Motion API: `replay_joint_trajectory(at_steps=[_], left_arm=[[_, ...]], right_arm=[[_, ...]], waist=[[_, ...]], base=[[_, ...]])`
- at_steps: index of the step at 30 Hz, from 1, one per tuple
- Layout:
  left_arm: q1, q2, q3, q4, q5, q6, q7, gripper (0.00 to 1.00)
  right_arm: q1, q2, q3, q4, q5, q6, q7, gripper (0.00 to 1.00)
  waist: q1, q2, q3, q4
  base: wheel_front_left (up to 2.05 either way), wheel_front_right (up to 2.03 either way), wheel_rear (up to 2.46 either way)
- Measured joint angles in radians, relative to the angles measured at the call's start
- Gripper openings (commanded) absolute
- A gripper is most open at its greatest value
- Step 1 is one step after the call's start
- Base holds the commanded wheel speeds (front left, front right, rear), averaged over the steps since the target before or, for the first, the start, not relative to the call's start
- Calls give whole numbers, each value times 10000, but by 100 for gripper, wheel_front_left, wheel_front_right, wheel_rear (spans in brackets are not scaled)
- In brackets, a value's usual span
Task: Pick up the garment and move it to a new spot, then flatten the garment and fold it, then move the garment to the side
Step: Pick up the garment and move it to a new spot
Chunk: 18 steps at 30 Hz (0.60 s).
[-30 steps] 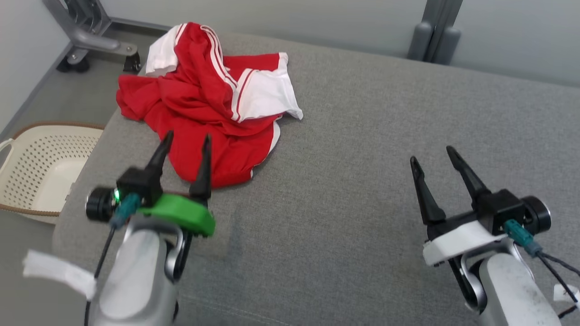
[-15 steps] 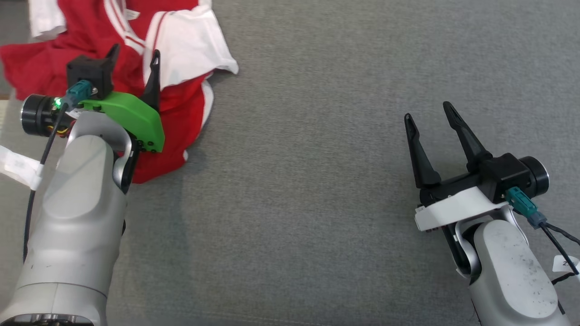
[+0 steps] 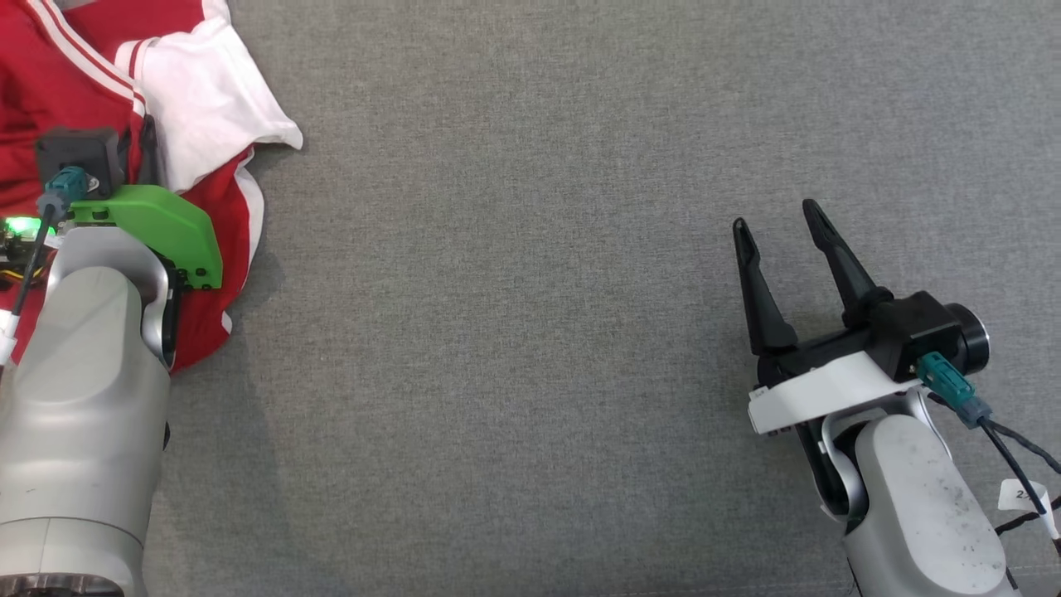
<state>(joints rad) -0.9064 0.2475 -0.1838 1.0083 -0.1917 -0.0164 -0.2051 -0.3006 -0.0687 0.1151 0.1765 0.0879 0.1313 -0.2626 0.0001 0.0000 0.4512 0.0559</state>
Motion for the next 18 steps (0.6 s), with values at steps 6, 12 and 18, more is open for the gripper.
replay_joint_trajectory(at_steps=[6,12,18], left_arm=[[-119,192,29,-629,-132,-178,-209,0],[-402,270,228,-2351,-709,-642,157,0],[-279,261,188,-5549,-1850,-993,1898,0]], right_arm=[[360,90,-59,140,84,0,-2,100],[887,150,-140,217,230,0,0,100],[1514,173,-211,268,330,0,0,100]], waist=[[0,0,-518,-39],[0,0,-1242,-117],[-1,0,-2069,-325]], base=[[0,0,0],[0,0,0],[0,0,0]])
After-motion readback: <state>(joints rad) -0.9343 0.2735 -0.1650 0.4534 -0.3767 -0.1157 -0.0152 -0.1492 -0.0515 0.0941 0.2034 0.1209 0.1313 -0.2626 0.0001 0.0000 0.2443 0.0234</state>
